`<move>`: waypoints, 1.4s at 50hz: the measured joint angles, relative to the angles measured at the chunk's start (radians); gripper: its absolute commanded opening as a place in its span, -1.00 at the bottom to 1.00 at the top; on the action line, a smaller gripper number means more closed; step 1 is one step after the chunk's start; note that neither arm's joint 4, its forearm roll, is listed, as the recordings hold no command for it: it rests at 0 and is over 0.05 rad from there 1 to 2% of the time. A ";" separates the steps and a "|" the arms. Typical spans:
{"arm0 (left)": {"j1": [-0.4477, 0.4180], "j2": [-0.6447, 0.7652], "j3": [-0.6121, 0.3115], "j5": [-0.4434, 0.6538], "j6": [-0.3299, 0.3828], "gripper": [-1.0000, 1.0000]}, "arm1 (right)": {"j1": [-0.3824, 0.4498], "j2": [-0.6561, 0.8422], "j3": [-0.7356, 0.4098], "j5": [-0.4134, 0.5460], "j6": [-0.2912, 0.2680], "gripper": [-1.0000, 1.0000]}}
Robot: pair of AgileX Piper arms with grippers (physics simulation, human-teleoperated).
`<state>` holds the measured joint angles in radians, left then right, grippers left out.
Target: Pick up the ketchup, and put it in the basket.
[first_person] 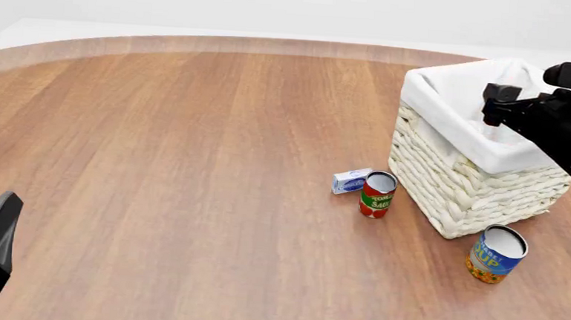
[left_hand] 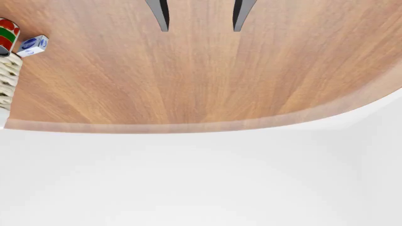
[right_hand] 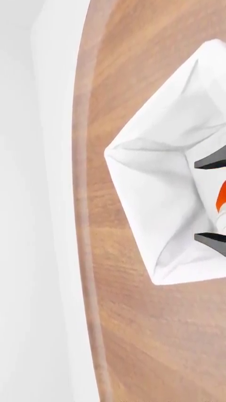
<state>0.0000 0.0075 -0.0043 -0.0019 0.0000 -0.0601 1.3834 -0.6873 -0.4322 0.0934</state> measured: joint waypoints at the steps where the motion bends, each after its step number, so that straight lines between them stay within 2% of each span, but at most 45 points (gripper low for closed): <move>1: 0.000 0.000 0.000 0.000 0.000 1.00 | 0.001 0.000 0.000 0.000 0.000 1.00; 18: 0.000 0.000 0.000 0.000 0.000 1.00 | 0.017 -0.010 -0.003 -0.005 0.005 1.00; 29: 0.000 0.000 0.000 0.000 0.000 1.00 | 0.063 -0.014 -0.005 -0.030 0.041 1.00; 44: 0.000 0.000 0.000 0.000 0.000 1.00 | 0.121 -0.038 0.020 -0.082 0.058 1.00; 60: 0.000 0.000 0.000 0.000 0.000 1.00 | 0.228 -0.042 0.032 -0.141 0.071 1.00; 70: 0.000 0.000 0.000 0.000 0.000 1.00 | 0.333 -0.049 0.039 -0.189 0.077 1.00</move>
<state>0.0000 0.0075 -0.0043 -0.0019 0.0000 0.2732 1.3347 -0.6482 -0.6208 0.1700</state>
